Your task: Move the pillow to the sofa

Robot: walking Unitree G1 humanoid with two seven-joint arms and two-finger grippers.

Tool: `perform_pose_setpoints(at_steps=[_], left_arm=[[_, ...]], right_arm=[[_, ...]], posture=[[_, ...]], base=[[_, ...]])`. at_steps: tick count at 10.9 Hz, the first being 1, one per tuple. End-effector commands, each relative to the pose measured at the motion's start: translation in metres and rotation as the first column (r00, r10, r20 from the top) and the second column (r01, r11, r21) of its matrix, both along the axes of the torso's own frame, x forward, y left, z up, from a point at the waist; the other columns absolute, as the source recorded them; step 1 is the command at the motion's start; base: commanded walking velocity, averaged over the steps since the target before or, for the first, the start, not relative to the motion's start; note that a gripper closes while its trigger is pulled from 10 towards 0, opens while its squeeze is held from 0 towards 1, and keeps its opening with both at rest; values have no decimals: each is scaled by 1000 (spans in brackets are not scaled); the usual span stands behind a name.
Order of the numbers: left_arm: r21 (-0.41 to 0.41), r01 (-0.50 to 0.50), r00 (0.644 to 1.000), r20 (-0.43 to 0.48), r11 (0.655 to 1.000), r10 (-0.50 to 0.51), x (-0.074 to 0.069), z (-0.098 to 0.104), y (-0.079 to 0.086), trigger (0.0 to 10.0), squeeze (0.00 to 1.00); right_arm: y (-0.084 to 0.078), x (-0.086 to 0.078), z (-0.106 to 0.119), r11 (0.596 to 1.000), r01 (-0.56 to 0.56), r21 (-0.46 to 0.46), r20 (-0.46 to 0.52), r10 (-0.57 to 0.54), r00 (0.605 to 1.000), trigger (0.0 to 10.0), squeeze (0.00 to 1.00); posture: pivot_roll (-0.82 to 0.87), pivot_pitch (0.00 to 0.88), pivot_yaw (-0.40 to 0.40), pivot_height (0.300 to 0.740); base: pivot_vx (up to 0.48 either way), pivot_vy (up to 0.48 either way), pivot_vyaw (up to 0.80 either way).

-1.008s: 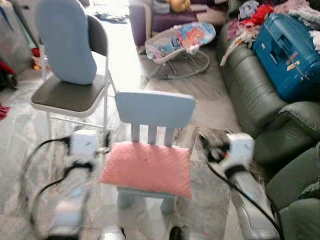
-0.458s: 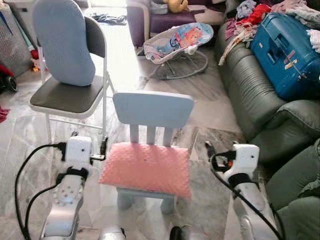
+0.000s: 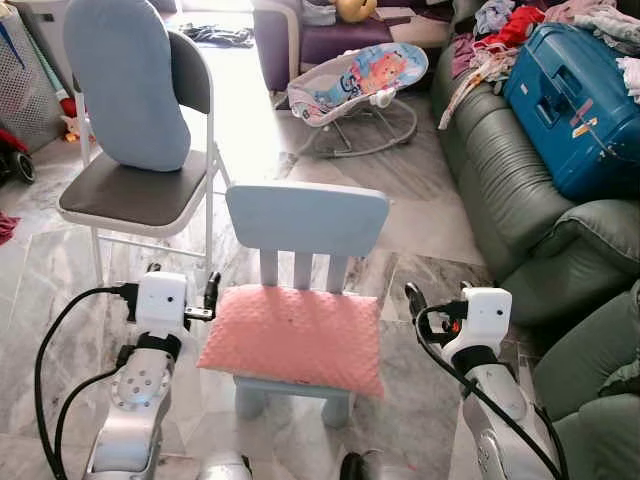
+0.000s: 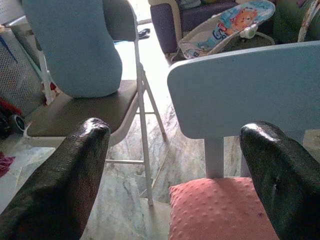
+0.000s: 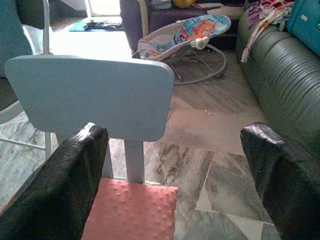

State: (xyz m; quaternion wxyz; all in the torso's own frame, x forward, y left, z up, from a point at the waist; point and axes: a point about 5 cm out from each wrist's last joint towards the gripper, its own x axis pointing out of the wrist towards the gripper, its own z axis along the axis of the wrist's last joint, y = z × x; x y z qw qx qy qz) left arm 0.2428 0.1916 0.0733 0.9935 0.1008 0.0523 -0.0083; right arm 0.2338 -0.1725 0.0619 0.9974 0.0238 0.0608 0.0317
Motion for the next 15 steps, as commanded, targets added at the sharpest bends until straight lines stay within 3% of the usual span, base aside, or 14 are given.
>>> perform_pose_setpoints(at_steps=[1, 8, 9, 15], left_arm=[[9, -4, 1000, 11, 1000, 3, 3, 4, -1, 10000, 0], [-2, -8, 1000, 26, 1000, 8, 7, 7, -6, 10000, 0], [19, -45, 999, 30, 999, 44, 8, 7, -3, 10000, 0], [78, -116, 992, 60, 990, 112, 10, 10, 3, 10000, 0]], right_arm=[[2, 2, 5, 1000, -16, -1, 13, 16, 1000, 10000, 0], [3, 5, 6, 1000, -29, 5, 20, 29, 999, 10000, 0], [3, 5, 6, 1000, -29, 1, 15, 29, 999, 10000, 0], [4, 7, 4, 998, -56, 1, 7, 56, 998, 10000, 0]], posture=[[19, 96, -36, 692], [5, 101, -38, 576], [3, 102, -40, 562], [9, 105, -47, 562]], base=[[0, 0, 0], [0, 0, 0], [0, 0, 0], [0, 0, 0]])
